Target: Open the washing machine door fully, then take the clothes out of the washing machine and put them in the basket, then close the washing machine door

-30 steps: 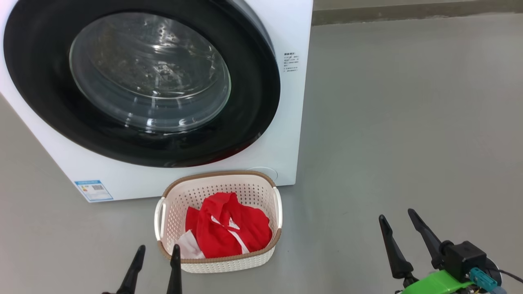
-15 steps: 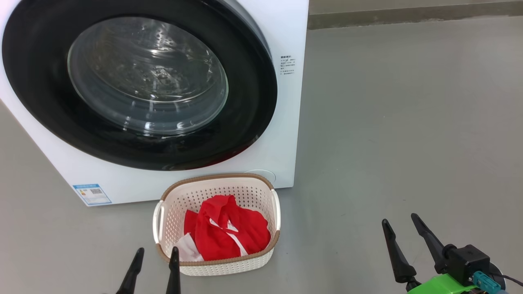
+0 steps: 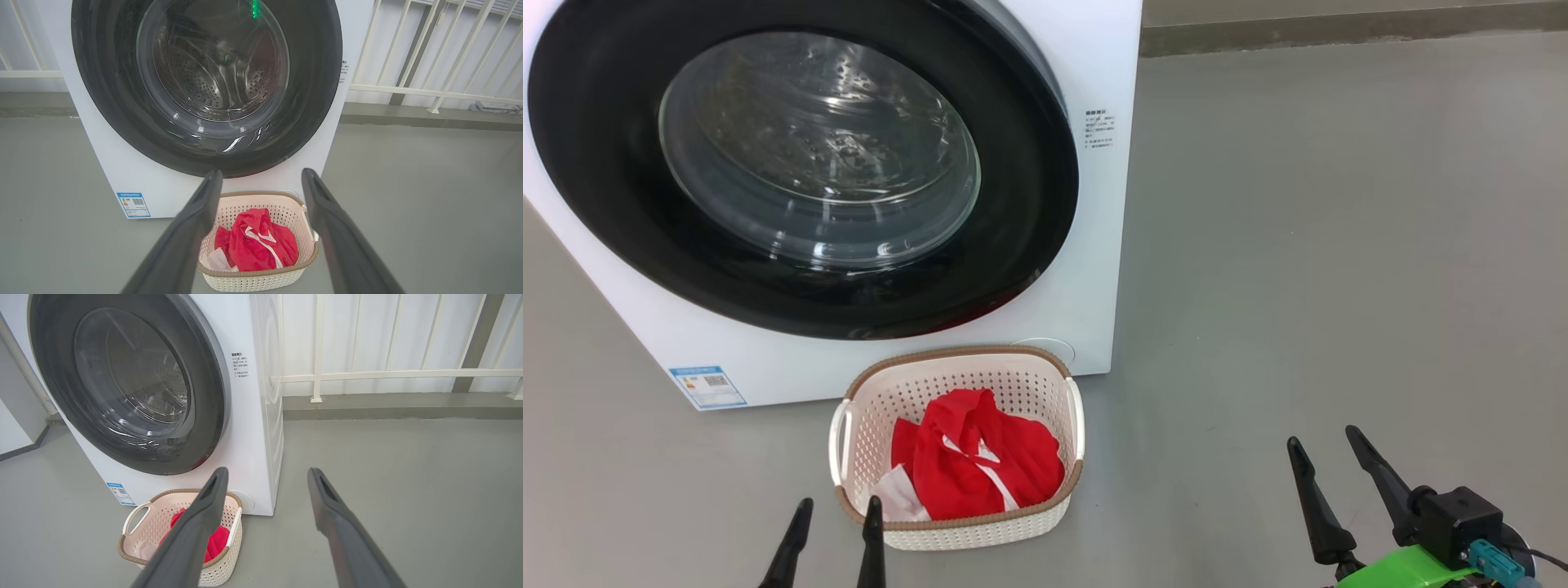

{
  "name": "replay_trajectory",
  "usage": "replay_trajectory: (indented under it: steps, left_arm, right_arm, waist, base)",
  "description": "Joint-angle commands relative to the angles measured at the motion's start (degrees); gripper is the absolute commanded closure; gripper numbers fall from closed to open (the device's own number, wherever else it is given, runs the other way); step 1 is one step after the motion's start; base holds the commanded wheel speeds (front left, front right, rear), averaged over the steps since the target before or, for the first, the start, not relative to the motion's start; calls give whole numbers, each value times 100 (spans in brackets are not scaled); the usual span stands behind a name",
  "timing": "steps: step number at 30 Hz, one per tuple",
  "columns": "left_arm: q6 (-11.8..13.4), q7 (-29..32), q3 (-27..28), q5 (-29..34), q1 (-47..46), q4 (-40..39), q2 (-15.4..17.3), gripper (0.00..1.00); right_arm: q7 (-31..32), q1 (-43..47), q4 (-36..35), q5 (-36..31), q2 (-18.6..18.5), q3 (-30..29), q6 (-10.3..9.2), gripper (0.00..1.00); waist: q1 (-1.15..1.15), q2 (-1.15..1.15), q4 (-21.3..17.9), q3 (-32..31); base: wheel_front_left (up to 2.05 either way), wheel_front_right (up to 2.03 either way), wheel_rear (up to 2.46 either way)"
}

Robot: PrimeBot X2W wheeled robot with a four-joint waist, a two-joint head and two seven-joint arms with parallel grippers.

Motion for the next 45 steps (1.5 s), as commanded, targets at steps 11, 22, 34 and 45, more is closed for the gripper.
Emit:
replay_trajectory:
  steps: [11,22,34,45]
  left_arm:
    - [28,18,-72,-13,12,266,-58,100]
    - [-104,131,39,-676,-71,365,-73,100]
    - [-262,258,173,-1375,-195,471,-84,100]
    - [-415,389,313,-2065,-309,562,-100,100]
  right_arm:
    - [16,12,258,15,53,14,0,100]
    - [129,-48,292,704,19,0,-1,100]
    - [257,-145,296,1428,-20,-26,-1,100]
    - [391,-231,294,2140,-51,-62,-2,100]
  waist:
    - [0,0,-2,4]
    - [2,0,7,3]
    - [0,0,16,12]
    - [0,0,26,16]
  base:
    - [0,0,0]
    - [0,0,0]
    - [0,0,0]
    - [0,0,0]
